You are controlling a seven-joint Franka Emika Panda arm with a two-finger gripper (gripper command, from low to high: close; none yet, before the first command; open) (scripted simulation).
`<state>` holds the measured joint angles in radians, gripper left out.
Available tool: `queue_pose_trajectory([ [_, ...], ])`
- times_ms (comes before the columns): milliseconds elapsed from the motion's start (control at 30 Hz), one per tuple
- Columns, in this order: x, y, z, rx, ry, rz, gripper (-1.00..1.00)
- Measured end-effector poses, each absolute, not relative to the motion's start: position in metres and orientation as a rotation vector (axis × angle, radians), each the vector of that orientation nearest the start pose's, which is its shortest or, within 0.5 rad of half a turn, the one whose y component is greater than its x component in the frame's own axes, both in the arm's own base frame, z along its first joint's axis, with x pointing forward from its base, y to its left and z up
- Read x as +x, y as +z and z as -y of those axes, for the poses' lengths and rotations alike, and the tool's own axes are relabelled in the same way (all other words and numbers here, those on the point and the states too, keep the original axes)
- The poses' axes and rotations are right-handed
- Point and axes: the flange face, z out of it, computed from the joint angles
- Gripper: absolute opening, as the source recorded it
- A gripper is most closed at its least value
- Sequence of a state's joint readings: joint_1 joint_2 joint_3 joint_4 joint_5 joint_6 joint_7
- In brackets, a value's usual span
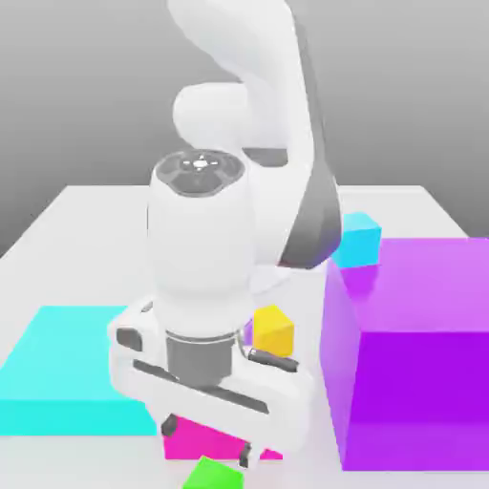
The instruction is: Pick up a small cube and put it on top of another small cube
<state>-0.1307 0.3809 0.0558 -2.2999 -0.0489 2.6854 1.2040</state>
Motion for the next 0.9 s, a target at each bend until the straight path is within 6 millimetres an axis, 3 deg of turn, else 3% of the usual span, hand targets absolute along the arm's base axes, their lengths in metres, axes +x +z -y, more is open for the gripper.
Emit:
queue_pose_trajectory([
  [67, 0.525, 0.153, 0.037, -2.555, -0.002, -1.827, 0.0],
  [100, 0.525, 0.141, 0.037, -2.555, -0.001, -1.827, -1.0],
  [333, 0.525, 0.139, 0.037, -2.554, -0.001, -1.827, -1.0],
  [533, 0.517, 0.209, 0.042, -2.571, -0.006, -1.818, -1.0],
  [900, 0.441, 0.304, 0.076, -2.657, -0.02, -1.739, -1.0],
])
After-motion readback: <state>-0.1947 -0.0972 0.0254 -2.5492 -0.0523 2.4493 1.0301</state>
